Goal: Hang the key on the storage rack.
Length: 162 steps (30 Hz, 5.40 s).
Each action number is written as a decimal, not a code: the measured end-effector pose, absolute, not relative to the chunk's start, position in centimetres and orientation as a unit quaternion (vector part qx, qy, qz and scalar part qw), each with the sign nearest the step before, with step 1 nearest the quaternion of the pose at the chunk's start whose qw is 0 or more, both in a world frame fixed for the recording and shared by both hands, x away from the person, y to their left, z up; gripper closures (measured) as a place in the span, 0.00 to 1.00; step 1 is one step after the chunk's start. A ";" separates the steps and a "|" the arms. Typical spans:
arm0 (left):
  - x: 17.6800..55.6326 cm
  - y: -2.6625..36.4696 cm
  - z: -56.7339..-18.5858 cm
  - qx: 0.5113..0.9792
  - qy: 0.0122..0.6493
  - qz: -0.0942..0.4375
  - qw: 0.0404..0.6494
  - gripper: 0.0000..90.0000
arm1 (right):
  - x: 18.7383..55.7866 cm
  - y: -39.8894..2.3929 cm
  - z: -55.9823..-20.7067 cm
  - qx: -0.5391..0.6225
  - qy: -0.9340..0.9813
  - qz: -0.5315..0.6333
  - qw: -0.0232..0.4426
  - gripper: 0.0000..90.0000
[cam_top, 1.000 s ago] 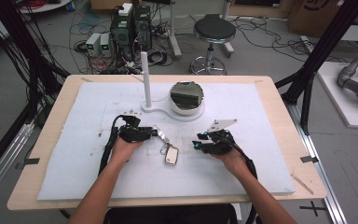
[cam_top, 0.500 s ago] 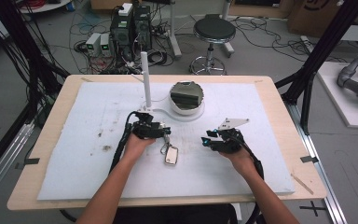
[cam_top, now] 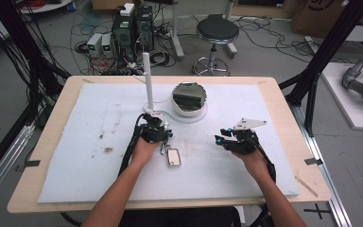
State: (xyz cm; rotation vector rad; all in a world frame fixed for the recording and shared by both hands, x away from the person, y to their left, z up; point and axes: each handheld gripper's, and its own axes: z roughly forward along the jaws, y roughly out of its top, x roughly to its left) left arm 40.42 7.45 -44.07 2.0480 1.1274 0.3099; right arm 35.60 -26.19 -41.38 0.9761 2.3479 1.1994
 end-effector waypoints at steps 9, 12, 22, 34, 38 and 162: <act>39.7 9.9 -43.9 0.815 0.409 0.072 0.404 0.79 | 35.3 -27.1 -41.3 0.349 0.819 0.422 0.172 0.67; 39.4 10.8 -43.6 0.813 0.407 0.072 0.409 0.81 | 35.3 -27.2 -41.3 0.351 0.817 0.423 0.172 0.67; 39.3 14.0 -43.2 0.811 0.425 0.091 0.392 0.83 | 35.4 -27.2 -41.3 0.354 0.816 0.423 0.174 0.67; 39.5 13.3 -43.7 0.810 0.452 0.147 0.344 0.53 | 35.4 -27.0 -41.4 0.352 0.817 0.423 0.170 0.67; 38.9 13.1 -44.2 0.795 0.461 0.174 0.354 0.53 | 35.4 -27.0 -41.4 0.352 0.817 0.424 0.170 0.67; 37.9 21.4 -35.5 0.683 0.378 0.244 0.576 0.22 | 35.0 -29.9 -39.1 0.386 0.773 0.413 0.288 0.29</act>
